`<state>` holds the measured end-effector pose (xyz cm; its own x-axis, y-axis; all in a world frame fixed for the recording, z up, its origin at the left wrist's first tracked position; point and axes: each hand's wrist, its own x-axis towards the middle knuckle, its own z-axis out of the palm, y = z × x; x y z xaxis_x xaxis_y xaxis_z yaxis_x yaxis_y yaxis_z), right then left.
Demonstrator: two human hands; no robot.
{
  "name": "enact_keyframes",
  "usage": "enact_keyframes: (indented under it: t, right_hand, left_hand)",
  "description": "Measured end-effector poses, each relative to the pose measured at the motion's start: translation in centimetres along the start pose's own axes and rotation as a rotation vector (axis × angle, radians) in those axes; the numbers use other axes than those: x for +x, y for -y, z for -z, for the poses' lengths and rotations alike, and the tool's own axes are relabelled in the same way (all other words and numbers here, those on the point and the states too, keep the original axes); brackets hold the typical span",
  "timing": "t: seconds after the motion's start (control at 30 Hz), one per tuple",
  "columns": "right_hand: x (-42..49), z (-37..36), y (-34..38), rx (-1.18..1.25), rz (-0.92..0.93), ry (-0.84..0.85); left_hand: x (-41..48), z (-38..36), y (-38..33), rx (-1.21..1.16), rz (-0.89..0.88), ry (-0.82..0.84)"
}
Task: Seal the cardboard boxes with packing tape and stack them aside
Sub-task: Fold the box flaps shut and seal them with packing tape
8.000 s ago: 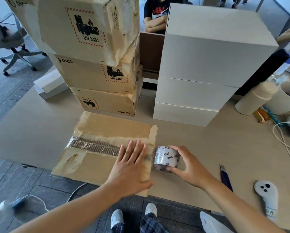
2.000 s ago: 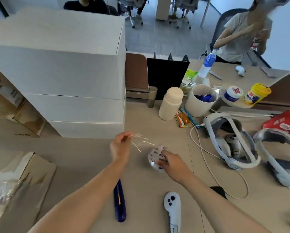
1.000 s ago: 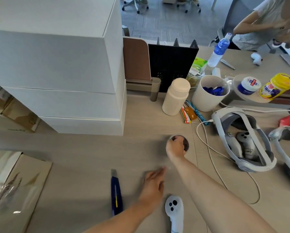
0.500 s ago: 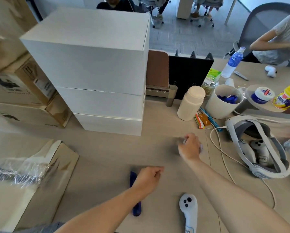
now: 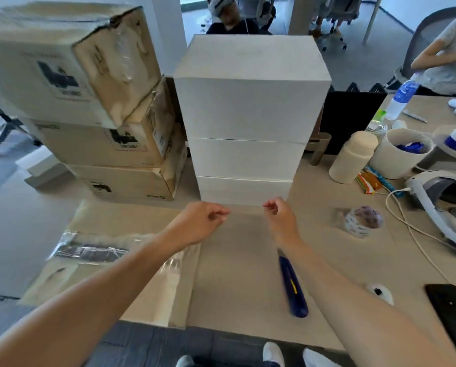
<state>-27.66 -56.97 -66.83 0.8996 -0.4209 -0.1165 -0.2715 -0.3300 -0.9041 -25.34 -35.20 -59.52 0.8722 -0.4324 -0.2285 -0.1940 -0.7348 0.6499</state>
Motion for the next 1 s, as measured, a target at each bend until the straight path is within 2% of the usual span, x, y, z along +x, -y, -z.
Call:
enact_keyframes:
  t: [0.17,0.3,0.4,0.47,0.57,0.63,0.83,1.0]
  right_hand:
    - [-4.7,-7.7,0.1,0.143,-0.162,0.094]
    - [-8.8,-11.2,0.5,0.209,-0.502,0.209]
    - [-11.0,-12.5,0.5,0.332,-0.744,0.324]
    - [-12.0,-13.0,0.0,0.47,-0.78,0.346]
    - [-13.1,-12.8,-0.4,0.608,-0.808,0.289]
    - [-13.5,-12.4,-0.9,0.694,-0.845,0.261]
    - [-13.6,-12.1,-1.2,0.94,-0.969,0.36]
    - [-13.0,-12.5,-0.5,1.092,-0.968,0.362]
  left_hand:
    - [-3.4,2.4,5.1,0.062,-0.085,-0.02]
    - [-5.5,3.1,7.7,0.165,-0.174,0.012]
    - [-6.7,3.3,9.0,0.343,-0.201,0.12]
    - [-6.9,3.1,10.4,0.449,-0.232,0.173]
    - [-6.7,2.5,12.2,0.536,-0.256,0.219]
    - [-6.7,2.4,12.7,0.54,-0.272,0.203]
    - [-6.4,1.9,13.3,0.514,-0.289,0.171]
    - [-6.6,1.9,13.2,0.513,-0.282,0.162]
